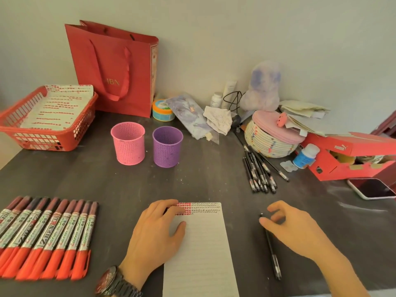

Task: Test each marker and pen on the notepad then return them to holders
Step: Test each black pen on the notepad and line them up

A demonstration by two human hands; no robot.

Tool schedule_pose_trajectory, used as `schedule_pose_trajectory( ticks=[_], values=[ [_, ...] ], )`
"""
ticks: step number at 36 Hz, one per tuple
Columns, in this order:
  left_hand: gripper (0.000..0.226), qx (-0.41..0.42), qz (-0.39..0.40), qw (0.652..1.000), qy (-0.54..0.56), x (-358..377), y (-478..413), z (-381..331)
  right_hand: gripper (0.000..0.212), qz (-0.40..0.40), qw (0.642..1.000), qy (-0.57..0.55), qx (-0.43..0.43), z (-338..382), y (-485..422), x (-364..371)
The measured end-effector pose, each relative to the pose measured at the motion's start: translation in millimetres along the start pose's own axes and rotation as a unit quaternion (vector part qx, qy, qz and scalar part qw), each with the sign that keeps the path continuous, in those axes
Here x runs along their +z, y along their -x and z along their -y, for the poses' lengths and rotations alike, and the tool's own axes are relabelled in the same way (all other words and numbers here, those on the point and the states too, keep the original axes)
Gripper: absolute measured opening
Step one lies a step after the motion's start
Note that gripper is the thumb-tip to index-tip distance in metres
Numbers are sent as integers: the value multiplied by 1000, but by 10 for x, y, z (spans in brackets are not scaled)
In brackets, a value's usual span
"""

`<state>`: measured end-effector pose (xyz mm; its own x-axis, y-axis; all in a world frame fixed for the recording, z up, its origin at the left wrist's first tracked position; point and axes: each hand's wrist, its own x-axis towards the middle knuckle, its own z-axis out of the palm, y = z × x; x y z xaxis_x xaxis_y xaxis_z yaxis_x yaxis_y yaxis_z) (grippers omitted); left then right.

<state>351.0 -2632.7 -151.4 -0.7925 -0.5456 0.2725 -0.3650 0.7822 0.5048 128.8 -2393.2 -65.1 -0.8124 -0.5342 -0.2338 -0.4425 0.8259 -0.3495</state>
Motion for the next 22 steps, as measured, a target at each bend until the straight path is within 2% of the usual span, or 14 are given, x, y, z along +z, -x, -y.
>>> schedule_pose_trajectory(
  ticks=[5, 8, 15, 22],
  values=[
    [33, -1, 5, 1000, -10, -6, 10, -14, 31, -118, 993, -13, -15, 281, -621, -59],
    [34, -2, 3, 1000, -11, -17, 14, -18, 33, -153, 988, 20, 0, 441, -977, -78],
    [37, -12, 3, 1000, -9, 3, -2, -15, 41, -113, 981, 146, 62, 561, -1346, 16],
    [43, -11, 3, 1000, 0, 2, -13, -27, 34, -112, 978, 135, 112, 548, -1456, 24]
  ],
)
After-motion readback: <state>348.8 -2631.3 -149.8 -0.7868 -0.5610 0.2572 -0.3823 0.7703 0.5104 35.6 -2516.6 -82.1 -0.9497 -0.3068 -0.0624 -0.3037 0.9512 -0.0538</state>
